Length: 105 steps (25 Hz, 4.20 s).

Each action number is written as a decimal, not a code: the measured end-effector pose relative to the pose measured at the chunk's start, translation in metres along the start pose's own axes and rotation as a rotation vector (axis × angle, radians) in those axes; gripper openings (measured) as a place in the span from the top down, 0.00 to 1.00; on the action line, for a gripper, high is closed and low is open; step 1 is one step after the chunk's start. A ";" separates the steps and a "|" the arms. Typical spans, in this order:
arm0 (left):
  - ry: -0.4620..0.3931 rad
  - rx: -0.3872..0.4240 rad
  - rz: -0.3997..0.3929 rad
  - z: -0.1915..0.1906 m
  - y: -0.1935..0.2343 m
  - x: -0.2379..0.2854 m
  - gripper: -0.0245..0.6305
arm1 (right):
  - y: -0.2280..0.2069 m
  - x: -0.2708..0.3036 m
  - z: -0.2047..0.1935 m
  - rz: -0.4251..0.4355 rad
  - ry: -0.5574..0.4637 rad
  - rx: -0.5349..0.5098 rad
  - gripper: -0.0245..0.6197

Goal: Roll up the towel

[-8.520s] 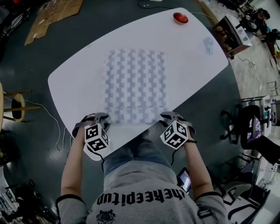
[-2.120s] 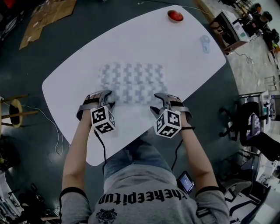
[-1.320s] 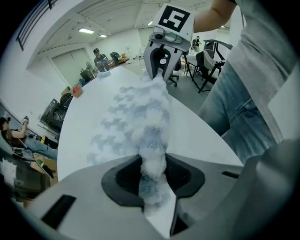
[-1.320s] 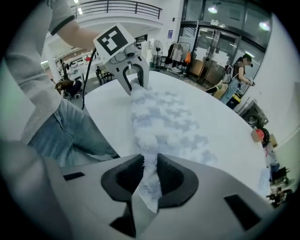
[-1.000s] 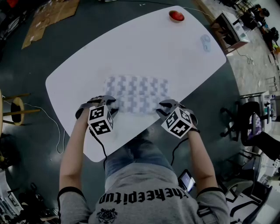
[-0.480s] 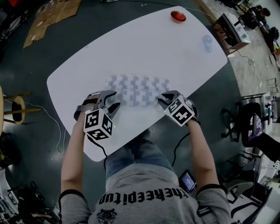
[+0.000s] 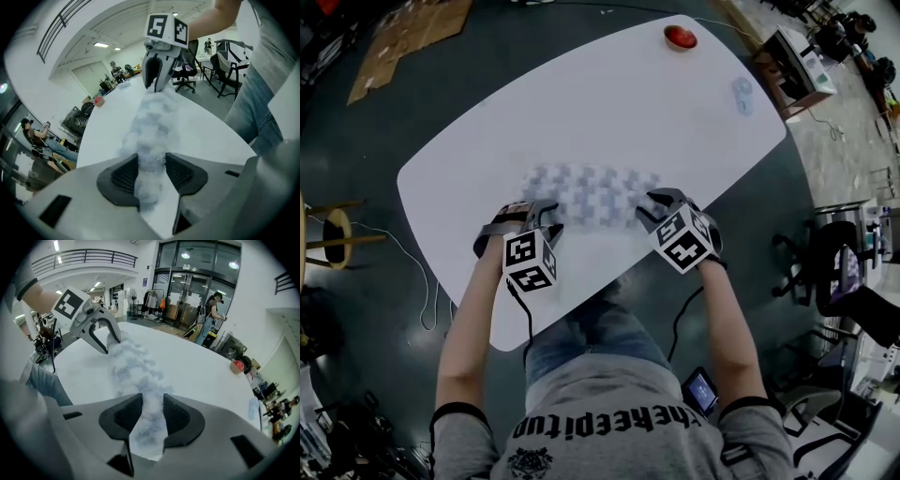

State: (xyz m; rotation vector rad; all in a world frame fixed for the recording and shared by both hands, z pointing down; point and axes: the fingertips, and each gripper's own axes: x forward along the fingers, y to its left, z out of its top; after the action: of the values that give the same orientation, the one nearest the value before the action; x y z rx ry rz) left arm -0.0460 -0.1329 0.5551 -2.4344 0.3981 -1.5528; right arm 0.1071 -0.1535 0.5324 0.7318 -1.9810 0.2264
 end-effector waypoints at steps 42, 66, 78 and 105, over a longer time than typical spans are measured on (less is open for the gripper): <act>-0.097 -0.183 0.099 0.002 0.103 0.036 0.68 | -0.053 0.051 0.046 -0.150 -0.056 -0.024 0.71; -0.428 -0.671 0.352 0.025 0.113 -0.055 0.95 | -0.020 -0.031 0.080 -0.141 -0.421 0.364 0.96; -0.595 -0.714 0.585 0.068 0.103 -0.170 0.96 | 0.001 -0.126 0.104 -0.305 -0.622 0.365 0.96; -0.905 -0.742 0.762 0.115 0.031 -0.329 0.96 | 0.060 -0.301 0.099 -0.512 -0.935 0.359 0.96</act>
State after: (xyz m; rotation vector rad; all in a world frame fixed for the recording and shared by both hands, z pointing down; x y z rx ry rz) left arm -0.0777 -0.0438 0.2183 -2.5868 1.6152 0.0807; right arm 0.1032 -0.0291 0.2346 1.7848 -2.5279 -0.1063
